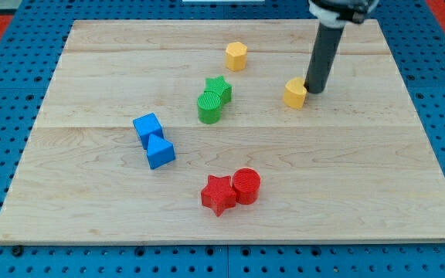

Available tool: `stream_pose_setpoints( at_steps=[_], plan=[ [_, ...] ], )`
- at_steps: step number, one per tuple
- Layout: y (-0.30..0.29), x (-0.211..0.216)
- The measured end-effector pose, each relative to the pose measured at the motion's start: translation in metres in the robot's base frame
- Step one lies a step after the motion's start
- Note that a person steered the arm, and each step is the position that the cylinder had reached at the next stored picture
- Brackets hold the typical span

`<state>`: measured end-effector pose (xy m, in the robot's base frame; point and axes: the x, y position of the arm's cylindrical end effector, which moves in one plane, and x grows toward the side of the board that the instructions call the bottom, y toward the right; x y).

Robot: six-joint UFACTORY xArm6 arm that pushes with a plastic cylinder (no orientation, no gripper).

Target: Separate the yellow heart from the yellow hexagon

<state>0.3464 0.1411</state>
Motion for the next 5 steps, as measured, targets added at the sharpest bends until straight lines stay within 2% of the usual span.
stream_pose_setpoints(
  at_steps=[1, 2, 3, 4, 5],
  plan=[
    [-0.052, 0.003],
    [-0.072, 0.066],
    [-0.072, 0.006],
    [-0.036, -0.019],
    [-0.014, 0.032]
  ],
)
